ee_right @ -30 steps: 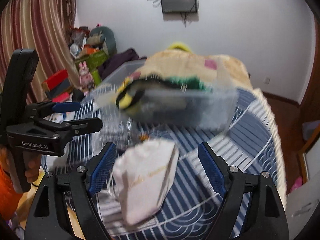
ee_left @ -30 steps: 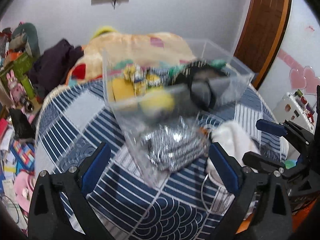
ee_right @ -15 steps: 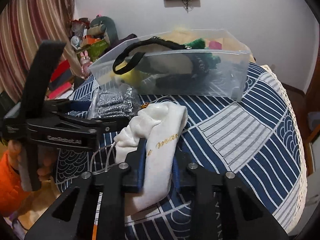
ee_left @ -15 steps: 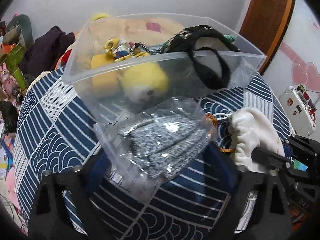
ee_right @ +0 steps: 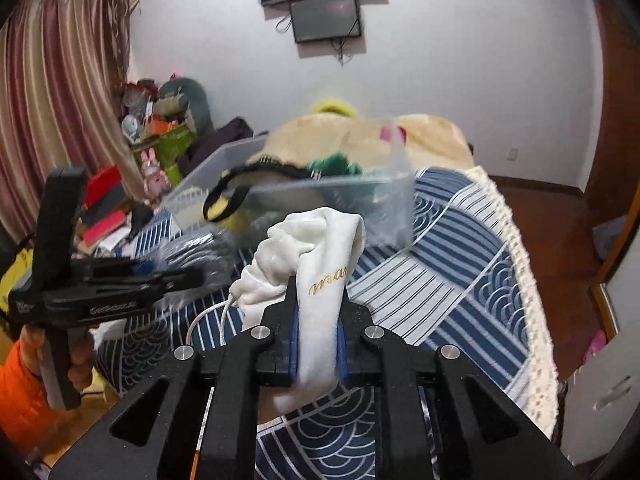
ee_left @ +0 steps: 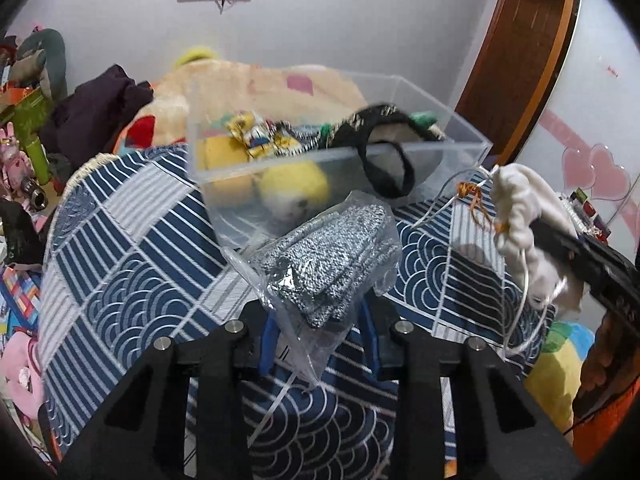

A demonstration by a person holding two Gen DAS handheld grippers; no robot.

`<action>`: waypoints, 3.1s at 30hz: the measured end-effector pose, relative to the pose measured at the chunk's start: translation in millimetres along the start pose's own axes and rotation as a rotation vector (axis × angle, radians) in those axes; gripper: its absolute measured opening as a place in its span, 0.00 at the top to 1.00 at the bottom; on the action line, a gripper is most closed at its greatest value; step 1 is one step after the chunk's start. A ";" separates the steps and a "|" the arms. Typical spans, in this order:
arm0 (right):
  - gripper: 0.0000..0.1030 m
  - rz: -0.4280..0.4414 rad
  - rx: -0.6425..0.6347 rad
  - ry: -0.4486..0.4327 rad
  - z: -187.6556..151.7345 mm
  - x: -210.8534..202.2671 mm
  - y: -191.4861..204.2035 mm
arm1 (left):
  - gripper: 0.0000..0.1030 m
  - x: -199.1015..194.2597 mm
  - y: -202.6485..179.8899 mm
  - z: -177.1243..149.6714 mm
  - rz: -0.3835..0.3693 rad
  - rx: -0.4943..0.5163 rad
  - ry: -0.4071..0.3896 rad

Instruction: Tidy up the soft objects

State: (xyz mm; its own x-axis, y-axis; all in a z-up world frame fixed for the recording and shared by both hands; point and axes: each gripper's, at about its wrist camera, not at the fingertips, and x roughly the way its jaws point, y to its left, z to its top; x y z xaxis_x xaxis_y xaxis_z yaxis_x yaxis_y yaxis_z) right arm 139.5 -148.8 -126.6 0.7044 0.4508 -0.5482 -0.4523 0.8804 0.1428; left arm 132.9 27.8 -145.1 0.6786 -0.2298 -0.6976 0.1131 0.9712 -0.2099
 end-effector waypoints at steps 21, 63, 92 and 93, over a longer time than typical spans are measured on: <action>0.88 -0.020 0.007 -0.254 73.6 -20.7 5.4 | 0.66 -77.0 12.4 57.1 0.077 0.077 -0.247; 0.64 -0.041 0.043 0.077 80.8 84.8 10.0 | 0.41 34.6 22.4 110.1 0.078 0.073 -0.084; 0.18 0.015 -0.101 -0.331 85.9 -94.0 56.2 | 0.03 -171.1 -43.4 64.7 0.111 0.133 -0.567; 0.17 0.016 -0.101 -0.338 86.5 -94.6 56.5 | 0.02 -172.6 -44.8 63.8 0.119 0.138 -0.575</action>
State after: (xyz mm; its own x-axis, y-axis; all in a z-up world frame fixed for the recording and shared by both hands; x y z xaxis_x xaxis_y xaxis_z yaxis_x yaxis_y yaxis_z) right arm 94.6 -128.9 4.6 0.8302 0.5027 -0.2408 -0.5048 0.8613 0.0577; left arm 57.0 28.0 28.4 0.9716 -0.0856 -0.2208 0.0797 0.9962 -0.0354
